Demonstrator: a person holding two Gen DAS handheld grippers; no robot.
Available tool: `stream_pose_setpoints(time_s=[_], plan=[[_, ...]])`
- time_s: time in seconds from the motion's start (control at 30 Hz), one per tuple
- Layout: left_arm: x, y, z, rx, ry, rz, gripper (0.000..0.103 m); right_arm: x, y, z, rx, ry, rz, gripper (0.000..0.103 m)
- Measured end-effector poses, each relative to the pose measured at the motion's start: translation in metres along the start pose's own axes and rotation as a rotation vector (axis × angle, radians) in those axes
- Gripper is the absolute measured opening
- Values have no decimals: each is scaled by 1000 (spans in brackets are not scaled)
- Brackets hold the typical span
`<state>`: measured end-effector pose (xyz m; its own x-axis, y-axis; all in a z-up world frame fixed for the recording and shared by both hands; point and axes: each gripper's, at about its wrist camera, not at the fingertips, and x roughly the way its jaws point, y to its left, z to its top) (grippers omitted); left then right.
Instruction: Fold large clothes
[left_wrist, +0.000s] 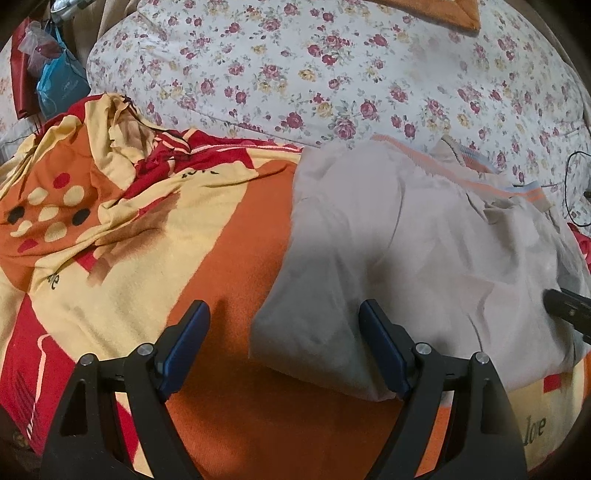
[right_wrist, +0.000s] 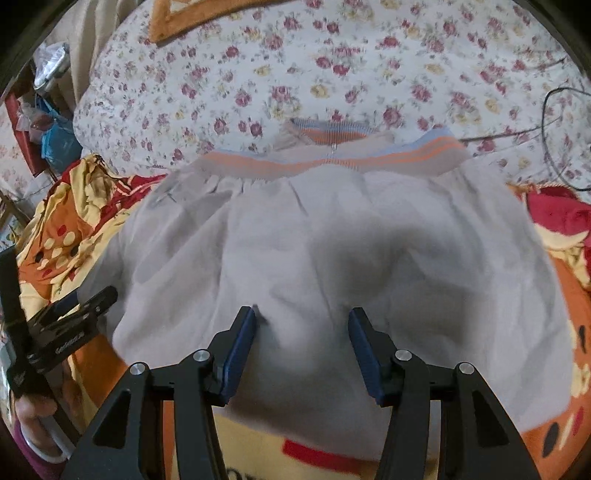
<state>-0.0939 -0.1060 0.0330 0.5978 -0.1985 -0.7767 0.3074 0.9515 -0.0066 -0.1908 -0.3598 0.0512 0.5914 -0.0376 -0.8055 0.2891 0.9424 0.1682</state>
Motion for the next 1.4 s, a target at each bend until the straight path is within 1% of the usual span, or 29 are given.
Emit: stream_pose_setpoints(time_s=[0.07, 0.2, 0.33, 0.5, 0.63, 0.77, 0.87, 1.0, 1.07, 1.17, 1.27, 1.3, 1.4], plan=[[1, 0, 1, 0, 2, -1, 83, 12, -2, 2, 19, 31, -3, 55], [2, 0, 1, -1, 8, -4, 84, 20, -1, 4, 13, 43, -14, 56], [3, 1, 1, -4, 15, -7, 84, 15, 3, 3, -5, 49, -36, 56], [3, 1, 1, -4, 17, -8, 84, -2, 18, 7, -83, 46, -65, 56], [3, 1, 1, -6, 17, -8, 84, -10, 21, 9, -95, 44, -55, 57], [4, 0, -1, -8, 19, -11, 84, -2, 17, 8, -80, 53, -78, 57], [5, 0, -2, -14, 24, -14, 85, 10, 13, 6, -72, 61, -79, 56], [9, 1, -2, -26, 34, -30, 85, 27, 8, 7, -49, 66, -70, 59], [10, 3, -1, -34, 40, -49, 85, 29, 8, 8, -59, 64, -75, 60], [8, 9, 2, -68, 46, -108, 85, 21, 8, 6, -58, 71, -71, 59], [6, 17, 6, -134, 39, -163, 85, 6, 1, 2, -29, 53, -39, 58], [6, 18, 6, -143, 41, -165, 85, 2, -2, 0, -16, 48, -30, 59], [11, 16, 5, -136, 49, -130, 85, -8, -13, -6, 27, 36, -10, 60]])
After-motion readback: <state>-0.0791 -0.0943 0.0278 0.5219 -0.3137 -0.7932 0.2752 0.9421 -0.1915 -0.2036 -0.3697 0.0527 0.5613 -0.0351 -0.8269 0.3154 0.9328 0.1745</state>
